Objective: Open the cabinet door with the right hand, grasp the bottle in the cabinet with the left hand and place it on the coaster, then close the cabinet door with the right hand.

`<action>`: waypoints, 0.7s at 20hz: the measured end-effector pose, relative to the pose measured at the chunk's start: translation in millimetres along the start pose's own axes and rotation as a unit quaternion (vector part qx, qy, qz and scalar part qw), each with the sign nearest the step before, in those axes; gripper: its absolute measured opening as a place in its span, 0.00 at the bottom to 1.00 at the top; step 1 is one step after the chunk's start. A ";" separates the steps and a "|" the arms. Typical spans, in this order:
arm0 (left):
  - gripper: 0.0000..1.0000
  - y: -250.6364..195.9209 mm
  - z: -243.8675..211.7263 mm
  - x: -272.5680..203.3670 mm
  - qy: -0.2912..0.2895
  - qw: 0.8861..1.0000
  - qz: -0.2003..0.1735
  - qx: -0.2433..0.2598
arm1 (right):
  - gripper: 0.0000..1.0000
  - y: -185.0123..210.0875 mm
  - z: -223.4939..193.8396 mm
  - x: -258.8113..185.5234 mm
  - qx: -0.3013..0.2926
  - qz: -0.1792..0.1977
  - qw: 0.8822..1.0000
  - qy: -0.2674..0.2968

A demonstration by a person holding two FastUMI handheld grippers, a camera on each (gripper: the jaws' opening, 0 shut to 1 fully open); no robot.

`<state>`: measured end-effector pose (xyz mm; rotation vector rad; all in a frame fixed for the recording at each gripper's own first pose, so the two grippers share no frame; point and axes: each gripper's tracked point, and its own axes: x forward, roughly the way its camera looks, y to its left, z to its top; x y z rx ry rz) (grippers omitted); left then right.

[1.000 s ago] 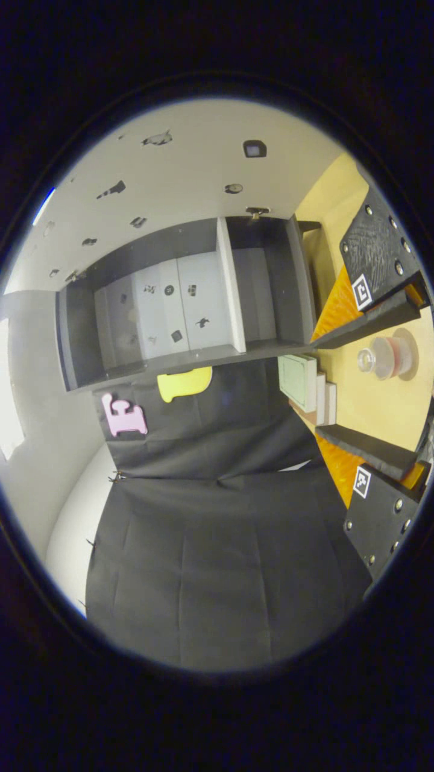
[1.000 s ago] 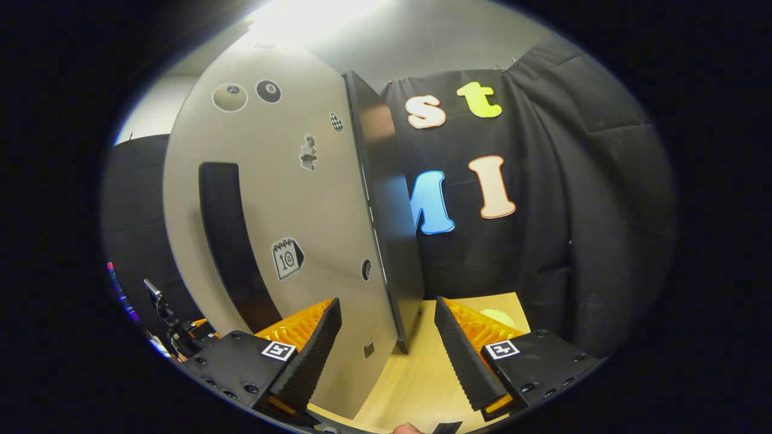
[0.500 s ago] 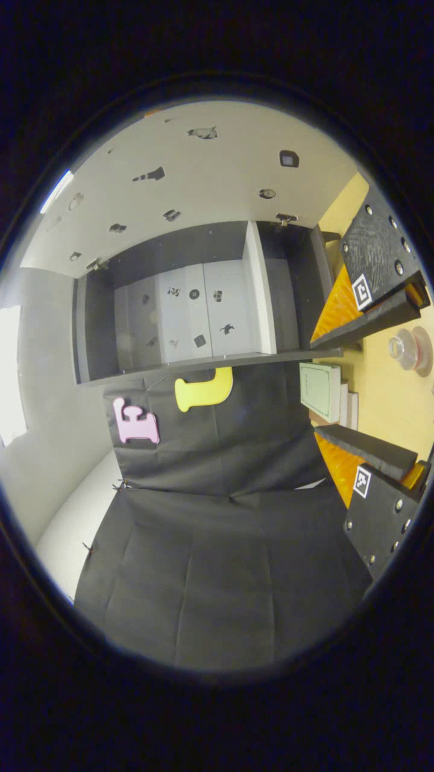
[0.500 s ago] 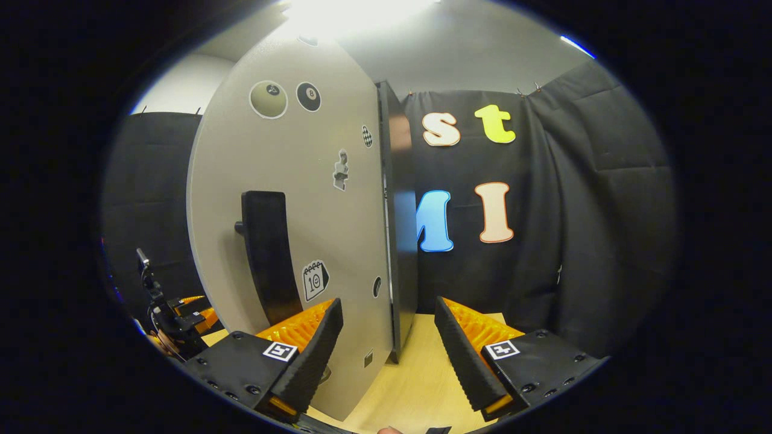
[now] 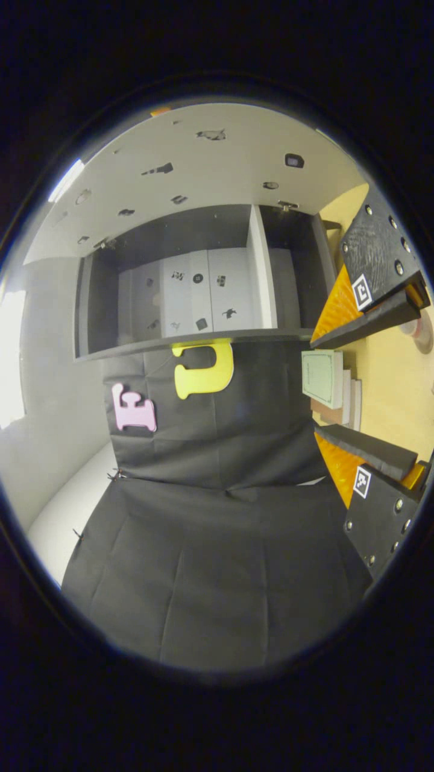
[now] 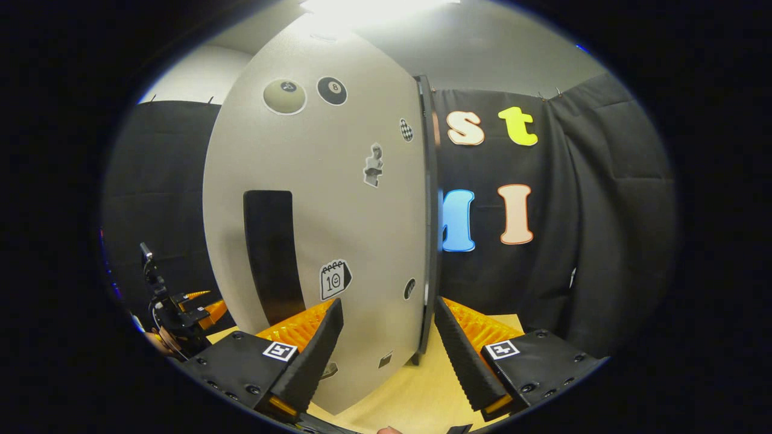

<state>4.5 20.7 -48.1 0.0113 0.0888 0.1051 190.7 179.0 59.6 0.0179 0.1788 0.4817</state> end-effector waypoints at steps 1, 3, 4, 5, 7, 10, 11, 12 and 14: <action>0.76 8.1 -0.4 -0.9 0.000 1.000 0.002 -0.001 | 0.97 6.5 -1.0 3.5 0.000 0.003 1.000 0.000; 0.78 24.9 -4.7 -4.0 0.001 1.000 0.009 -0.001 | 0.98 26.0 -1.1 8.3 -0.001 0.009 1.000 0.000; 0.75 34.4 -7.0 -6.0 0.001 1.000 0.013 0.000 | 0.98 34.6 -1.1 10.4 -0.002 0.012 1.000 -0.001; 0.76 42.9 -7.0 -7.2 0.001 1.000 0.017 0.000 | 0.98 41.7 -0.8 13.3 -0.002 0.016 1.000 -0.002; 0.79 60.3 -9.5 -9.7 0.002 1.000 0.026 0.001 | 0.98 54.9 -1.1 22.5 -0.001 0.024 1.000 -0.002; 0.78 89.2 -10.6 -17.4 0.001 0.999 0.041 0.001 | 0.98 65.7 -4.0 41.3 -0.004 0.027 1.000 0.001; 0.76 97.6 -10.8 -19.5 0.001 0.999 0.047 -0.001 | 0.98 67.9 -5.6 46.9 -0.003 0.030 1.000 0.001; 0.78 105.5 -13.3 -23.5 0.002 0.999 0.052 -0.002 | 0.98 71.8 -7.8 53.9 -0.001 0.035 0.999 0.003; 0.78 123.9 -16.9 -29.2 0.005 0.998 0.064 -0.005 | 0.98 79.9 -12.6 69.6 0.005 0.043 0.999 0.009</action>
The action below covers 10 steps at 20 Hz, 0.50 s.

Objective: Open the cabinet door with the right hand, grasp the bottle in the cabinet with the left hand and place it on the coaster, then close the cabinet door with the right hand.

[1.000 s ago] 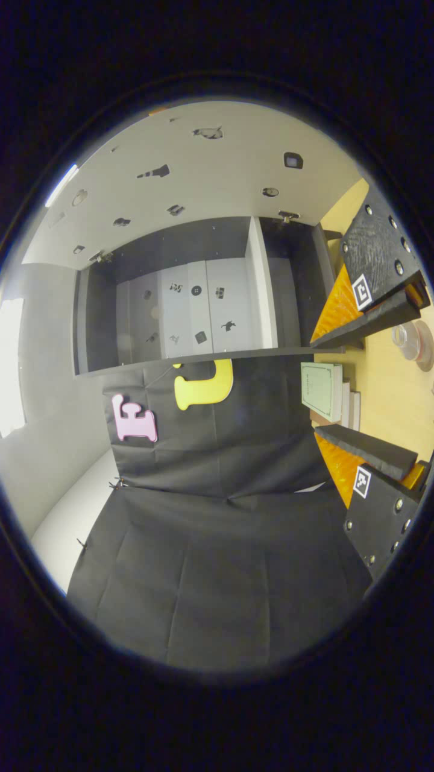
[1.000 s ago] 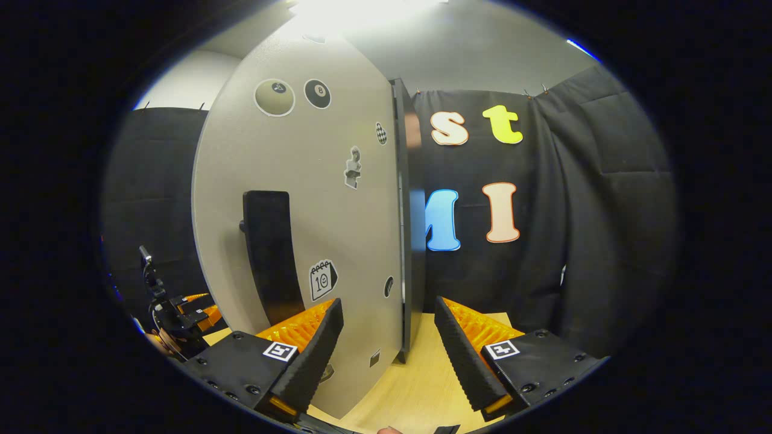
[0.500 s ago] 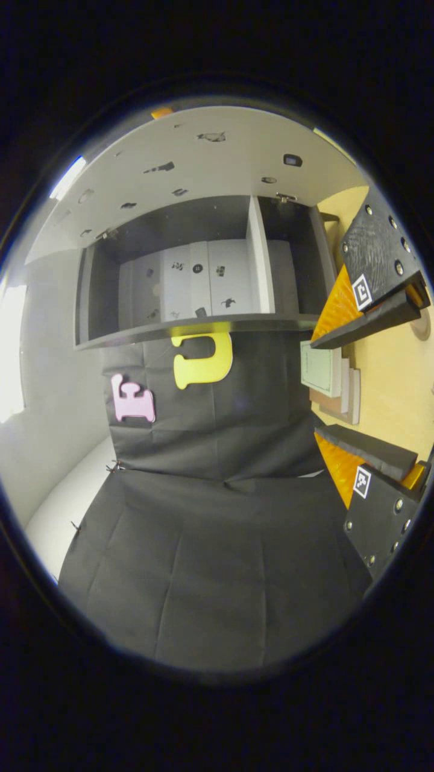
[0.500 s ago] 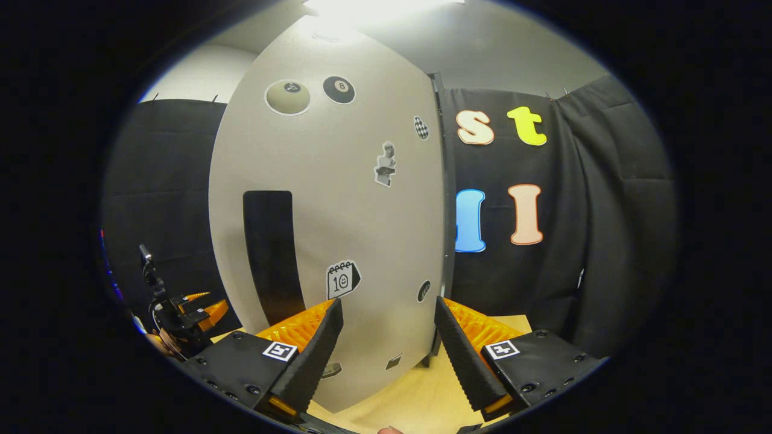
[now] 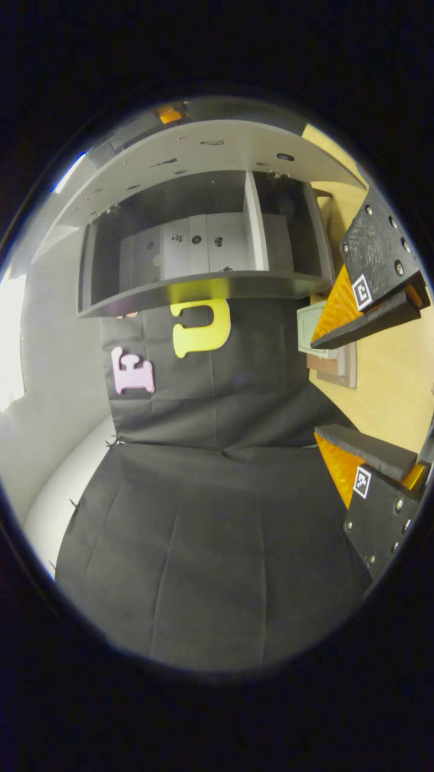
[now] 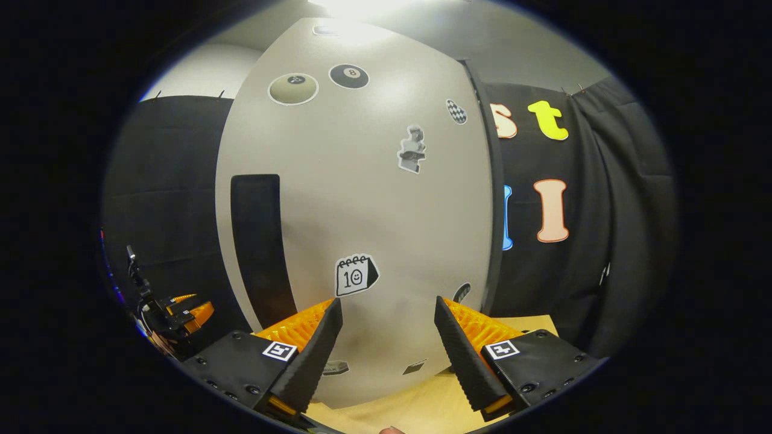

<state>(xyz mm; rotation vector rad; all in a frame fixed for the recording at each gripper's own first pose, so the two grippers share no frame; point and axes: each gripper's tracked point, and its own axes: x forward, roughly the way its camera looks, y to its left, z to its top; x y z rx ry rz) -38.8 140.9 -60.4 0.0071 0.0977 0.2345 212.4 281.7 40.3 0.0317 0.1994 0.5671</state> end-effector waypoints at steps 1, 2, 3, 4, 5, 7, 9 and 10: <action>0.78 9.5 -2.8 -1.5 0.001 1.000 0.006 -0.001 | 0.98 2.9 -1.0 12.0 0.004 0.004 1.000 0.002; 0.75 18.4 -5.1 -2.8 0.004 1.000 0.012 -0.002 | 0.98 5.9 -1.7 22.0 0.007 0.007 1.000 0.003; 0.75 26.2 -6.1 -4.1 0.005 1.000 0.018 -0.001 | 0.98 9.8 -2.7 30.1 0.007 0.011 1.000 0.005; 0.75 33.6 -8.4 -6.6 0.006 1.000 0.026 -0.001 | 0.98 14.1 -4.8 36.2 0.006 0.014 1.000 0.008; 0.75 42.1 -9.5 -9.2 0.007 0.999 0.032 -0.002 | 0.98 18.2 -6.2 42.8 0.002 0.016 1.000 0.010; 0.75 57.5 -12.5 -13.7 0.009 0.999 0.045 -0.004 | 0.98 27.0 -11.0 51.3 -0.008 0.016 1.000 0.012; 0.79 70.8 -17.4 -15.9 0.012 0.998 0.056 -0.005 | 0.98 35.6 -13.8 60.4 -0.018 0.013 1.000 0.012; 0.78 76.9 -19.1 -18.3 0.013 0.998 0.061 -0.006 | 0.98 39.1 -14.3 65.5 -0.022 0.011 1.000 0.011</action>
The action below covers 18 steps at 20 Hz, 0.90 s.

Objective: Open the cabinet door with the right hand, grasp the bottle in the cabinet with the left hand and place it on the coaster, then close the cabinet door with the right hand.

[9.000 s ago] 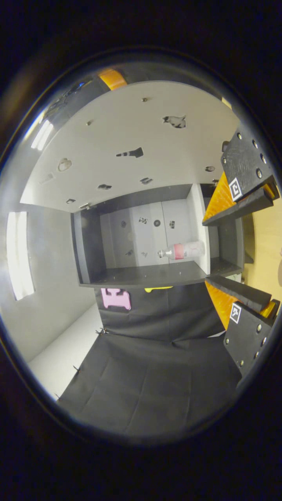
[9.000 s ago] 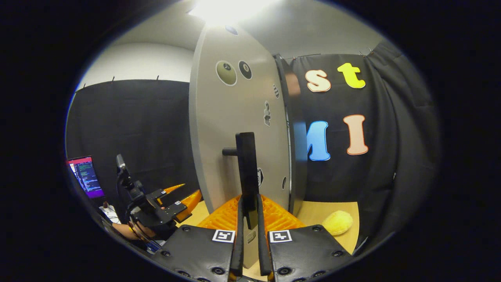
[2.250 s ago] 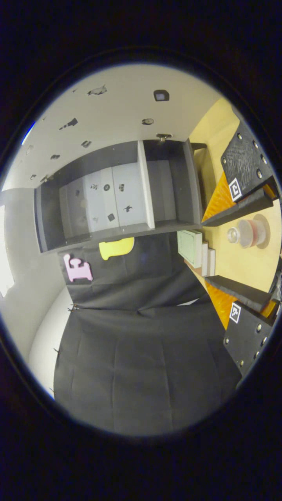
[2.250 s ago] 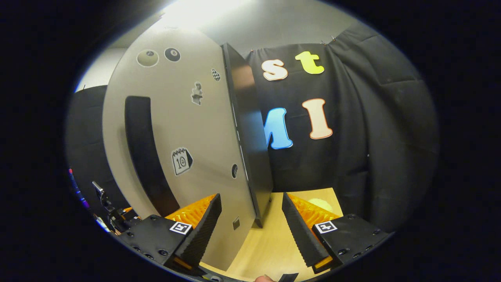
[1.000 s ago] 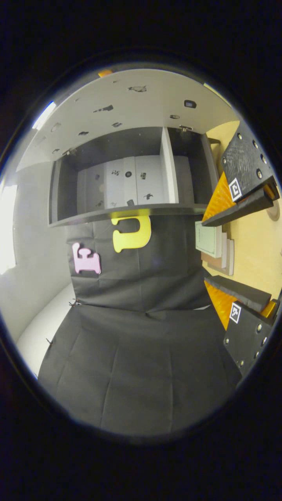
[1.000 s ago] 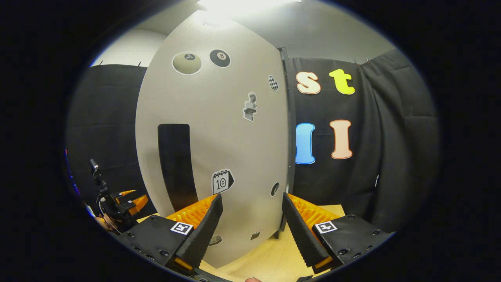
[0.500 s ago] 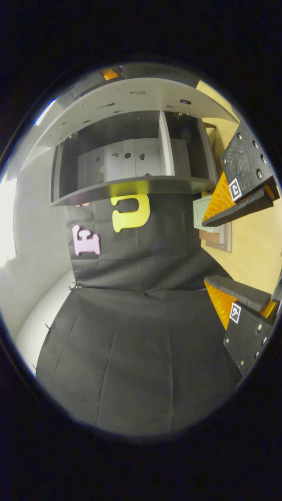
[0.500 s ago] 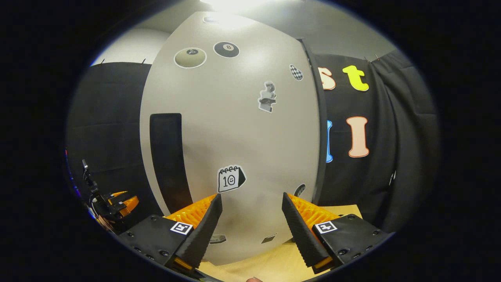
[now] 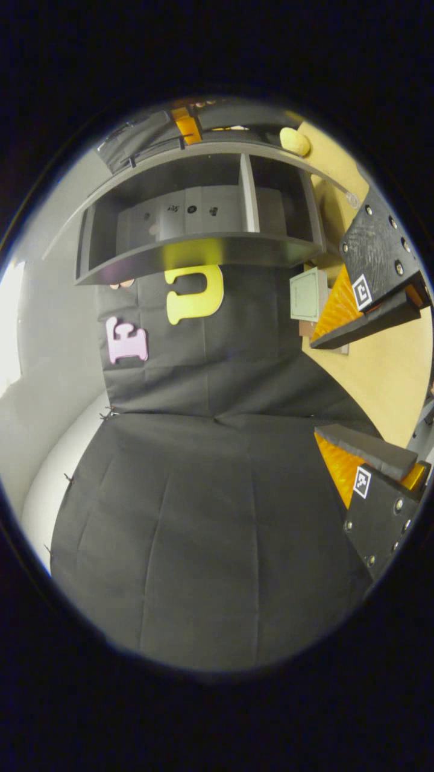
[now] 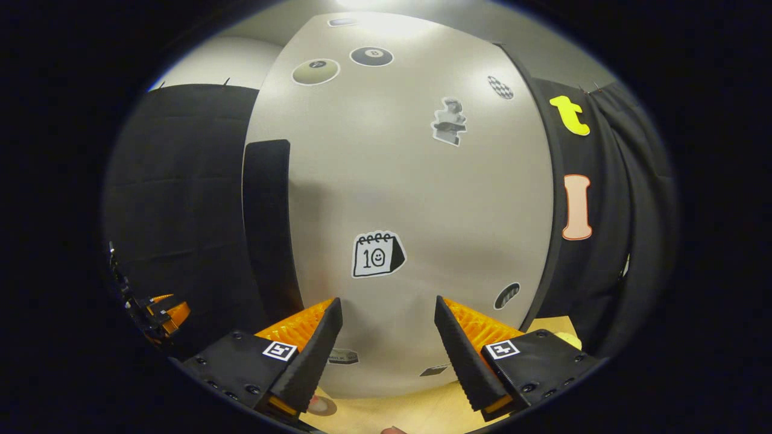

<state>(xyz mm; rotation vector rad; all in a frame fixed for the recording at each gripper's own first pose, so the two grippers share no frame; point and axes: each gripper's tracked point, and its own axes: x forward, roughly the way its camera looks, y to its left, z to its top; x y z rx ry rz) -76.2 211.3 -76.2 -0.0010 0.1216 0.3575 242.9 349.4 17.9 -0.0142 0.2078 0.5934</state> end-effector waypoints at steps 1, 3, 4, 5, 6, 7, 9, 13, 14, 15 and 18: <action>0.78 7.0 -0.4 -0.5 0.001 1.000 0.005 0.001 | 0.98 0.7 0.2 6.3 -0.003 -0.004 1.000 -0.001; 0.77 19.4 -4.5 -1.3 0.002 1.000 0.014 0.002 | 0.98 1.9 1.4 17.2 -0.003 -0.018 1.000 -0.007; 0.77 24.2 -6.1 -1.0 0.002 1.000 0.018 0.002 | 0.98 2.9 1.7 20.3 -0.003 -0.027 1.000 -0.011; 0.76 29.5 -7.7 -0.6 0.003 1.000 0.022 0.003 | 0.98 3.5 1.2 23.2 -0.003 -0.037 0.999 -0.015; 0.76 33.8 -10.0 -0.3 0.005 1.000 0.025 0.004 | 0.98 4.7 1.4 26.5 0.001 -0.041 0.999 -0.017; 0.75 38.4 -10.5 0.8 0.006 1.000 0.028 0.005 | 0.97 7.2 1.6 33.3 0.011 -0.042 0.999 -0.023; 0.76 44.8 -12.2 2.2 0.008 0.999 0.033 0.006 | 0.97 7.3 0.3 30.7 0.028 -0.043 0.998 -0.024; 0.76 53.4 -9.2 2.1 0.003 0.999 0.037 0.009 | 0.97 11.2 -1.3 33.2 0.044 -0.053 0.997 -0.031; 0.76 55.1 -9.7 1.2 0.003 0.999 0.037 0.010 | 0.97 11.8 -1.6 33.9 0.047 -0.056 0.997 -0.032; 0.76 55.7 -9.4 1.3 0.004 0.999 0.036 0.009 | 0.97 12.5 -2.4 35.2 0.051 -0.060 0.996 -0.033; 0.76 50.6 -9.0 4.3 0.004 1.000 0.027 0.005 | 0.97 13.7 -2.9 39.3 0.063 -0.069 0.995 -0.036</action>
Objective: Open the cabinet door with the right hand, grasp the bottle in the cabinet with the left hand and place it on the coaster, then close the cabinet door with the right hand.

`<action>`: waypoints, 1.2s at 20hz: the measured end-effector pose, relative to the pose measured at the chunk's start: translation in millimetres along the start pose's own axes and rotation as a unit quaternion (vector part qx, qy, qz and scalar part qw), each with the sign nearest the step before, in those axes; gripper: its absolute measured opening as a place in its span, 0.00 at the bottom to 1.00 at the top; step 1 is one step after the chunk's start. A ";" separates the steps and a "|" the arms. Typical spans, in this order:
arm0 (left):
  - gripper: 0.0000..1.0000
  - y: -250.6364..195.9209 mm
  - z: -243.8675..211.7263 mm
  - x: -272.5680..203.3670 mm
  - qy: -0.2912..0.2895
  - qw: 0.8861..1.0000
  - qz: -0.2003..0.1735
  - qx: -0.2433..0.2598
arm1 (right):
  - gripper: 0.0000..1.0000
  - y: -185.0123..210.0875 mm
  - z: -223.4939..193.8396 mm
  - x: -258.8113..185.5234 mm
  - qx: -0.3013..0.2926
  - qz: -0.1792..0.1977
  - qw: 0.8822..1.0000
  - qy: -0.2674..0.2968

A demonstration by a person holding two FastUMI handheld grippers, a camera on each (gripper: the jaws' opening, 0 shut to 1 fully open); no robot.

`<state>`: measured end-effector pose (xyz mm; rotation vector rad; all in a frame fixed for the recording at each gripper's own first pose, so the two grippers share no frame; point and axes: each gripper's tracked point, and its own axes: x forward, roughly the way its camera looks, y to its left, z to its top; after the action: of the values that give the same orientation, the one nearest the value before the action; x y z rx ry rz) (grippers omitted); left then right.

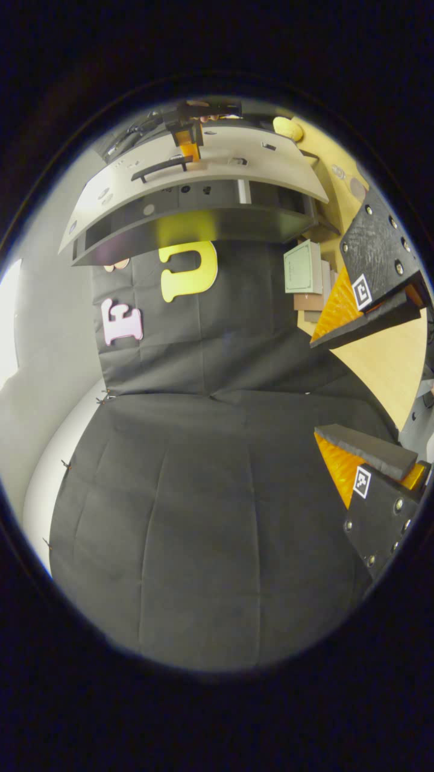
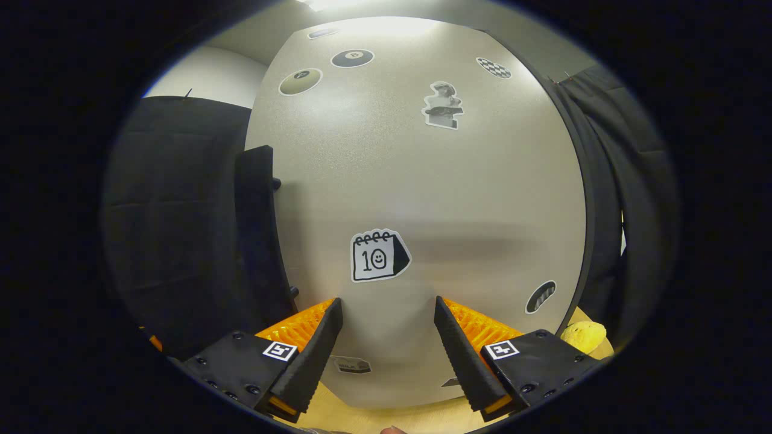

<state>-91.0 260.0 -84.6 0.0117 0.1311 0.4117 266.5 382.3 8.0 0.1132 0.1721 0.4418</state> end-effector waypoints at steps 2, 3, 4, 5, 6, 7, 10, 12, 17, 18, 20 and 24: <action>0.76 -7.3 2.7 0.2 0.001 1.000 -0.009 -0.001 | 0.97 1.0 -1.8 1.7 0.008 -0.005 1.000 -0.002; 0.76 -11.9 4.4 1.3 0.004 1.000 -0.015 -0.002 | 0.97 1.0 -2.8 2.5 0.012 -0.006 1.000 -0.001; 0.76 -17.8 4.6 2.1 0.006 1.000 -0.021 -0.005 | 0.98 1.0 -3.3 2.2 0.015 -0.007 1.000 0.000; 0.76 -25.5 8.7 2.6 0.003 0.999 -0.032 -0.009 | 0.98 1.3 -4.1 2.0 0.019 -0.008 1.000 0.001; 0.76 -34.3 14.7 2.2 0.000 0.999 -0.040 -0.010 | 0.98 1.7 -4.5 0.7 0.025 -0.007 1.000 0.003; 0.76 -42.0 20.0 2.2 -0.003 0.999 -0.045 -0.011 | 0.98 2.6 -4.1 0.2 0.031 -0.001 1.000 0.005; 0.76 -72.3 30.6 -1.5 -0.008 0.998 -0.060 -0.017 | 0.98 -1.8 4.9 -19.3 0.030 0.013 0.999 -0.001; 0.76 -101.1 39.0 -5.0 -0.009 0.997 -0.076 -0.021 | 0.98 -14.5 13.4 -41.7 0.022 0.012 1.000 -0.011; 0.76 -169.8 67.5 -20.1 -0.021 0.993 -0.116 -0.009 | 0.98 -58.2 28.3 -109.8 0.023 0.006 0.999 -0.029; 0.76 -185.3 72.2 -25.0 -0.022 0.992 -0.125 -0.010 | 0.98 -70.7 32.1 -123.7 0.021 0.000 0.999 -0.035; 0.76 -210.8 84.4 -36.4 -0.029 0.988 -0.149 -0.013 | 0.98 -95.6 38.6 -150.3 0.024 -0.011 0.998 -0.048; 0.76 -262.1 101.1 -62.4 -0.042 0.982 -0.186 -0.005 | 0.97 -143.9 35.6 -197.9 0.024 -0.037 0.998 -0.053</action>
<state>-30.2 -3.6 13.4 -0.0053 0.0458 0.0385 156.9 164.7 49.7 0.1763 0.0816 0.3563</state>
